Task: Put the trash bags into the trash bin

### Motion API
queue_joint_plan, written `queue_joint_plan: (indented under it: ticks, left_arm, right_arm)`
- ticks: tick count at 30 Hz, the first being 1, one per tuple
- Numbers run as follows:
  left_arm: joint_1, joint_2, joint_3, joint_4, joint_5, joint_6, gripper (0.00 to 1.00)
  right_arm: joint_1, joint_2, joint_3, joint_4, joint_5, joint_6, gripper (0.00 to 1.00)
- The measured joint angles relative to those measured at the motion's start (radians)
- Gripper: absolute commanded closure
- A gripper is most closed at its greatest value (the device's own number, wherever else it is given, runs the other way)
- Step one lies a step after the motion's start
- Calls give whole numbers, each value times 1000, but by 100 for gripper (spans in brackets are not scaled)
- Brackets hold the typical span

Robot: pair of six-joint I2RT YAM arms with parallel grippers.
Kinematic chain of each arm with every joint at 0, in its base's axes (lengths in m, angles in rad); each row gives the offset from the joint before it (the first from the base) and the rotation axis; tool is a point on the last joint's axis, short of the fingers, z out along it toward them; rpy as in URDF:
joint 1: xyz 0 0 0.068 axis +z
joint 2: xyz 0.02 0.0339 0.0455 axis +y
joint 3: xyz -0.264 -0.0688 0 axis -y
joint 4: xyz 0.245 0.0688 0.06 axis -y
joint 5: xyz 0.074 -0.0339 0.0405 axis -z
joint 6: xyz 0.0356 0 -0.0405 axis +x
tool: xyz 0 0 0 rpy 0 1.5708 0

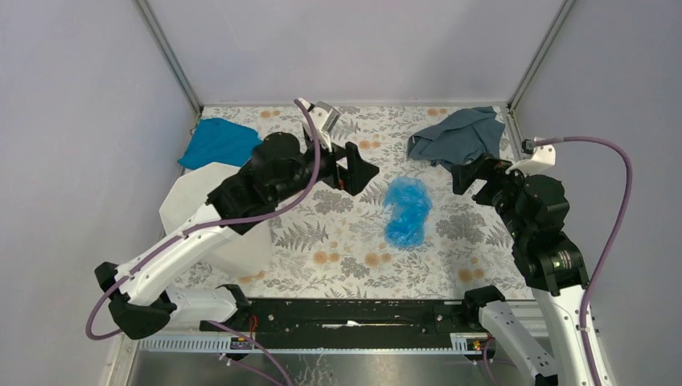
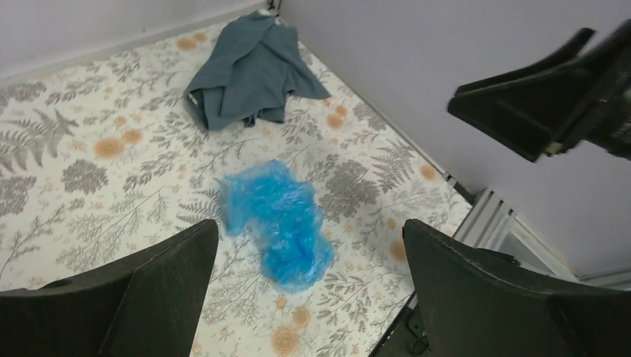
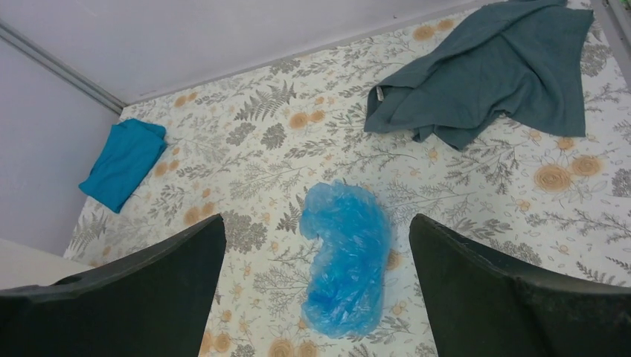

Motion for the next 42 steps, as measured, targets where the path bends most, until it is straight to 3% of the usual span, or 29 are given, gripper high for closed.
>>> queue_joint_plan:
  ticks: [14,22,28,35,42]
  left_arm:
    - [-124,54,-283,127,-126,-127,1]
    - [-136,215,-404,50,-243,-232,1]
    - [-135,234,-454,-93,-406,-313,1]
    - [-90,211,-537,-226,-541,-455,1]
    - [88,121,-615,-285,-582,-530,1]
  right_arm:
    - [0,29,-129,-61,40,0,0]
    - [0,45,-191,-43,3,14,0]
    - [0,69,-252,-1,-33,24,0]
    - [0,111,-284,27,-66,32,0]
    - [0,150,-311,82,-116,42,0]
